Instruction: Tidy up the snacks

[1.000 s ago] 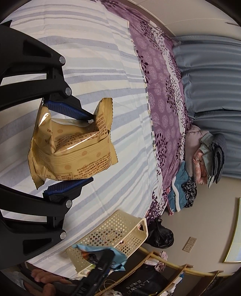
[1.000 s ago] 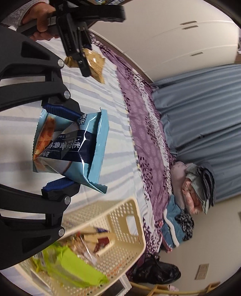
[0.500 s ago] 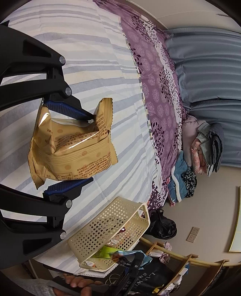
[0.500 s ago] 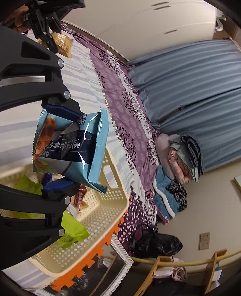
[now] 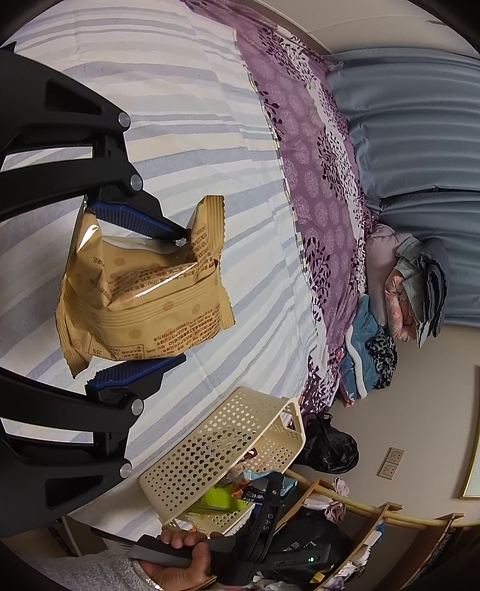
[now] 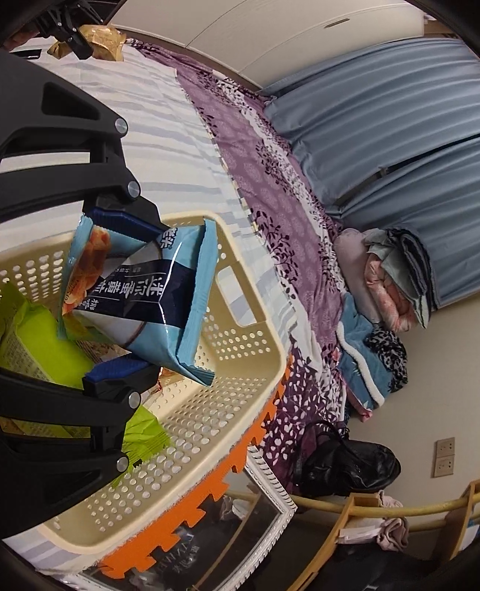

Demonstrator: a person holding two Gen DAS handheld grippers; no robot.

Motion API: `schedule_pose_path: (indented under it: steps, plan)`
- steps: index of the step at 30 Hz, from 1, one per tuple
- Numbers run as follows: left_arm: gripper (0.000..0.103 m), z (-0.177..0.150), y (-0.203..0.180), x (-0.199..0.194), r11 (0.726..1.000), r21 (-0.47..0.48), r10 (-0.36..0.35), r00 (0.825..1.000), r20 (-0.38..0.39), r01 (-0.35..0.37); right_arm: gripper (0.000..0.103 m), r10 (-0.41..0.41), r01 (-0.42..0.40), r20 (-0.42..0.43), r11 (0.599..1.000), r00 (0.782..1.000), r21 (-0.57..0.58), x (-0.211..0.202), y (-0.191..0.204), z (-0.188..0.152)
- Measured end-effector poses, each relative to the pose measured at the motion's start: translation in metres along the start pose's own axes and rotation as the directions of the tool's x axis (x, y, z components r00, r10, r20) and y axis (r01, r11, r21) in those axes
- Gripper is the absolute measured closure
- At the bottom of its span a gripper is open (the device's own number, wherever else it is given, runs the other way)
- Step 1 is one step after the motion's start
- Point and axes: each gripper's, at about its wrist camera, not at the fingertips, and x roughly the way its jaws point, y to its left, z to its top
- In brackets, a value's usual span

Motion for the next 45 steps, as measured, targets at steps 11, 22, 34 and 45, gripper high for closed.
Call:
schedule_pose_path:
  steps: [11, 22, 34, 45]
  plan:
    - [0.041, 0.000, -0.008, 0.000, 1.000, 0.016, -0.015, 1.000, 0.001, 0.015, 0.023, -0.076, 0.076, -0.010, 0.996, 0.997, 0.052, 0.001, -0.010, 0.003]
    - [0.041, 0.004, -0.024, -0.007, 0.998, 0.052, -0.047, 0.999, 0.018, 0.046, 0.023, -0.068, 0.066, 0.043, 0.996, 0.997, 0.058, -0.030, -0.014, 0.001]
    - [0.041, 0.010, -0.047, -0.015, 0.994, 0.091, -0.067, 0.997, 0.036, 0.064, 0.018, -0.061, 0.054, 0.102, 0.996, 0.993, 0.073, -0.066, -0.021, -0.019]
    - [0.041, 0.020, -0.078, -0.013, 0.986, 0.149, -0.088, 0.995, 0.050, 0.080, 0.015, -0.054, 0.041, 0.128, 0.994, 0.990, 0.101, -0.087, -0.040, -0.036]
